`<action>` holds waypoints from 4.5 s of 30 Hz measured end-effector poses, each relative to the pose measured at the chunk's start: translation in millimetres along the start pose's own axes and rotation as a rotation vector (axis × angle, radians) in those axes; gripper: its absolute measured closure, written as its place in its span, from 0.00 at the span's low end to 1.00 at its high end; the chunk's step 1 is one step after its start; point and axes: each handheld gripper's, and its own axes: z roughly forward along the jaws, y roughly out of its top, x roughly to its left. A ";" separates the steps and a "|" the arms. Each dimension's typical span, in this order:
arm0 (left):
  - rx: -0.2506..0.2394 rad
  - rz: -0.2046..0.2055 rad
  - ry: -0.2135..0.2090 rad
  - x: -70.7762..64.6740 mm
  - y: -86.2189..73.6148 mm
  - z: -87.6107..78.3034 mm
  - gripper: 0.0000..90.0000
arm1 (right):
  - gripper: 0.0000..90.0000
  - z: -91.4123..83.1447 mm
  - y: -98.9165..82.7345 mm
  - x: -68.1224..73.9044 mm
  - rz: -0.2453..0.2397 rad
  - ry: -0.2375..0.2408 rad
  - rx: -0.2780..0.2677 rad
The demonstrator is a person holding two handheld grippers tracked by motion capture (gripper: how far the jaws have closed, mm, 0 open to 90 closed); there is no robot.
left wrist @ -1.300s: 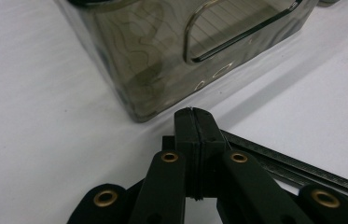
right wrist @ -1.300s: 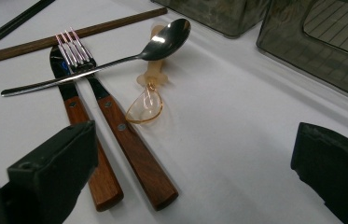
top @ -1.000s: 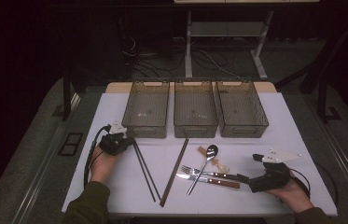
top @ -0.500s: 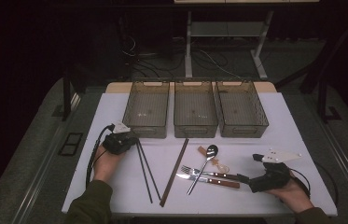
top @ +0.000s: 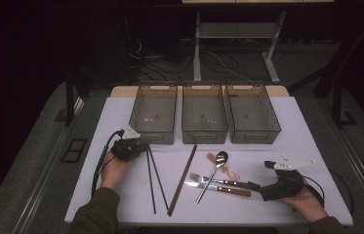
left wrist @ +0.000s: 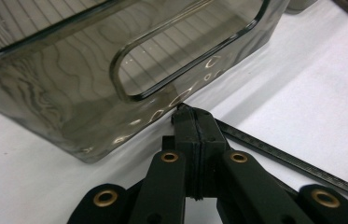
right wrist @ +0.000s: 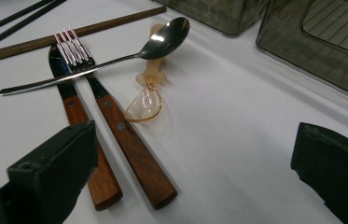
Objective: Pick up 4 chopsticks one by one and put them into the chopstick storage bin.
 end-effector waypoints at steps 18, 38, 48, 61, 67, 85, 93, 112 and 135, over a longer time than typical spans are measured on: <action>-0.002 0.035 -0.050 -16.1 13.0 13.0 0.99 | 0.01 -0.2 0.0 -0.1 0.001 0.000 0.000; 0.005 0.085 -0.106 -35.3 27.7 26.5 0.99 | 0.01 -0.3 0.0 0.0 0.002 0.000 -0.001; 0.000 0.108 -0.129 -46.3 34.4 33.6 0.99 | 0.01 -0.4 0.0 -0.1 0.002 0.000 -0.001; -0.002 0.126 -0.152 -54.5 38.2 37.6 0.99 | 0.01 -0.6 0.0 -0.1 0.003 0.000 0.000; -0.004 0.125 -0.151 -55.5 39.0 35.3 0.99 | 0.01 -0.7 0.0 -0.1 0.003 0.000 -0.001; 0.079 0.095 -0.135 -104.3 29.9 10.9 0.81 | 0.01 -1.5 -0.2 0.0 0.001 -0.003 -0.007; 0.088 0.085 -0.128 -104.8 28.9 15.5 0.79 | 0.01 -2.0 -0.2 0.5 0.001 -0.002 -0.004; 0.101 0.127 -0.128 -97.6 28.9 12.6 0.84 | 0.01 -2.0 -0.2 0.5 0.000 -0.001 -0.004; 0.036 0.044 -0.101 -86.0 40.0 9.8 0.74 | 0.01 -1.1 -0.2 0.5 -0.004 -0.002 -0.002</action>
